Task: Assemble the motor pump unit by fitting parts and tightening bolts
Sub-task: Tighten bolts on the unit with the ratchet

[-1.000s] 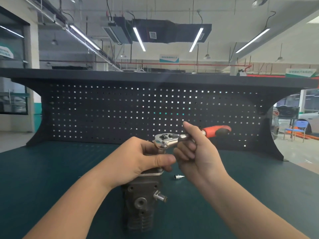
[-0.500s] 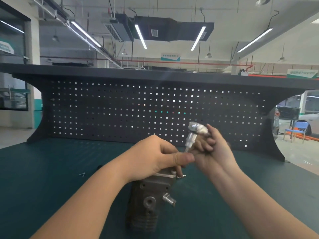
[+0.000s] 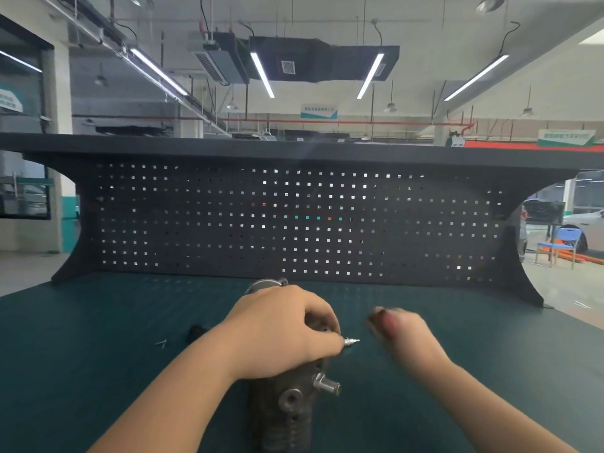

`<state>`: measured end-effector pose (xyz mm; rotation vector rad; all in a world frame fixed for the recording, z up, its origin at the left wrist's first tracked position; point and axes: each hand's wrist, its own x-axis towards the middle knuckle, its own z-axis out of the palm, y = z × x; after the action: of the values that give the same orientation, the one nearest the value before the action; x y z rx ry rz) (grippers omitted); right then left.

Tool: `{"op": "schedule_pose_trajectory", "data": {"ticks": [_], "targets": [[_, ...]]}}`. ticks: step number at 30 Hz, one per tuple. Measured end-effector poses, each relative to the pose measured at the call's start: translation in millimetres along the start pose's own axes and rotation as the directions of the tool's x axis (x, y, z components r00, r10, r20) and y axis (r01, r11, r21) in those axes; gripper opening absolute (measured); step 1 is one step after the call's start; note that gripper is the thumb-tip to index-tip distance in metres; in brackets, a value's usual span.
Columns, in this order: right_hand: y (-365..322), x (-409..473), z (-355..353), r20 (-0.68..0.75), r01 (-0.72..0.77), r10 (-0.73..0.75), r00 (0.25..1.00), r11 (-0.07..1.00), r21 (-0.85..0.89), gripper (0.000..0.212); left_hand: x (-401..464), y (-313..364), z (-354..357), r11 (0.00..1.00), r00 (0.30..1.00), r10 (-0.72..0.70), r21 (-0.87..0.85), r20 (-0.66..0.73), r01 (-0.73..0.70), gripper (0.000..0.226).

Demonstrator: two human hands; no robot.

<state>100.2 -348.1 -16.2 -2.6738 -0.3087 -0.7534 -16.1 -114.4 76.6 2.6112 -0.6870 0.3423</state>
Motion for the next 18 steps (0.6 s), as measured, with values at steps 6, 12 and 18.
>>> {"op": "schedule_pose_trajectory", "data": {"ticks": [6, 12, 18], "targets": [[17, -8, 10, 0.305, -0.036, 0.091, 0.948, 0.983, -0.18, 0.032, 2, 4, 7, 0.997, 0.995, -0.078, -0.019, -0.067, 0.077, 0.016], [30, -13, 17, 0.389, -0.002, 0.109, 0.915, 0.964, -0.265, 0.021, 9, 11, 15, 0.985, 0.974, -0.17, -0.008, -0.149, 0.171, 0.021], [23, -16, 12, 0.185, -0.088, 0.103, 0.977, 0.992, -0.09, 0.037, 16, 20, 22, 0.972, 0.953, -0.219, 0.038, -0.209, 0.232, 0.03]]}}
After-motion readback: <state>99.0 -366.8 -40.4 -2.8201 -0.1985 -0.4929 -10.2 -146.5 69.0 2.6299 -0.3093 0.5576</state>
